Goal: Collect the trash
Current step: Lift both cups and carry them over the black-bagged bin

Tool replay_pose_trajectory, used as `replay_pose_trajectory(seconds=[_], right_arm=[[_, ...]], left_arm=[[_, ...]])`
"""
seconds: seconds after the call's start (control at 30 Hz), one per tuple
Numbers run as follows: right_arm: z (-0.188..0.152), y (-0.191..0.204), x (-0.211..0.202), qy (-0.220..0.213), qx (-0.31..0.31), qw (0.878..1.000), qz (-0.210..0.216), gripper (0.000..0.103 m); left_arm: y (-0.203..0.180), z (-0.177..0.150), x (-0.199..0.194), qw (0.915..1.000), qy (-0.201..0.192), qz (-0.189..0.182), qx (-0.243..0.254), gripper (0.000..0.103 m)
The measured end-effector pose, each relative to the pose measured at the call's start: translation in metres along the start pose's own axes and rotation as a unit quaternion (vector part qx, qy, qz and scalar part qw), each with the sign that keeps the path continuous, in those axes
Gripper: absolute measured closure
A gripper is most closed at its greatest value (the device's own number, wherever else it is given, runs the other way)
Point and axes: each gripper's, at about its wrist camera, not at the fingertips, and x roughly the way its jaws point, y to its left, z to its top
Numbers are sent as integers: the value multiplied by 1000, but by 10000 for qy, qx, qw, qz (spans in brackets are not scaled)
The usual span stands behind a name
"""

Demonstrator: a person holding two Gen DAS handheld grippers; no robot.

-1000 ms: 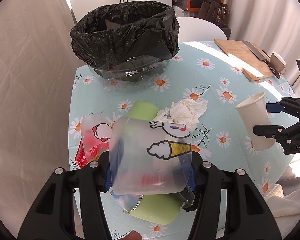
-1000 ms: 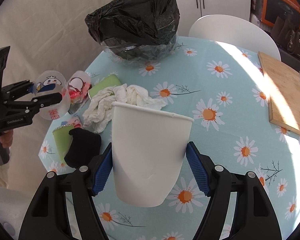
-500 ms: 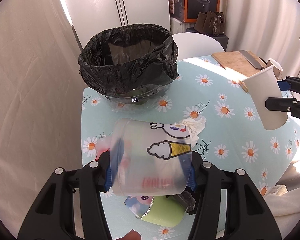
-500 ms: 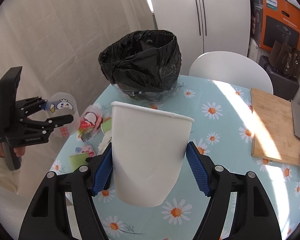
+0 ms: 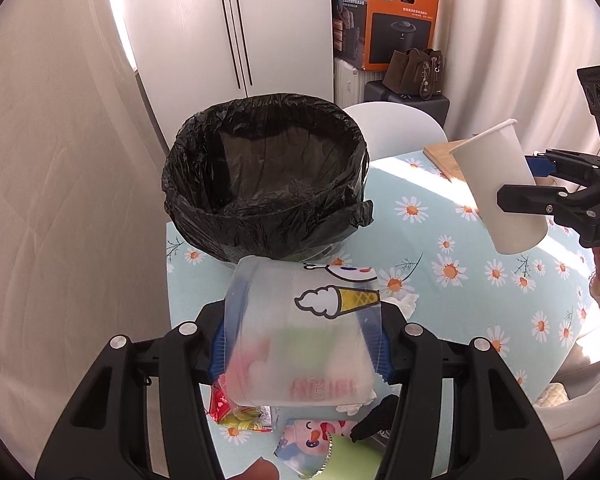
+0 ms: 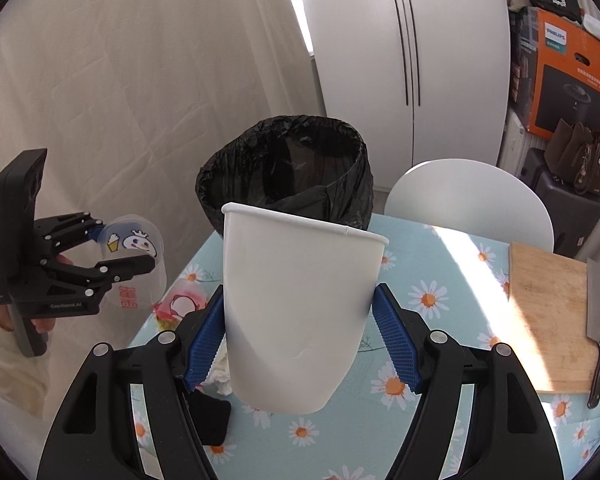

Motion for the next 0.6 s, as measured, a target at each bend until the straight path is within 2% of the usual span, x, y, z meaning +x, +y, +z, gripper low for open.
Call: replay_pose_trajectory(seconds=[0.37,0.6], right_arm=[[71,4,43,-140,-270,9995,-25,36],[109,0,88,-113,-400,9991,38,36]], left_arm=[[48,60,26,9986,-385,-222,-282,47],[71,90,67,9976,-471,-387,-338,47]])
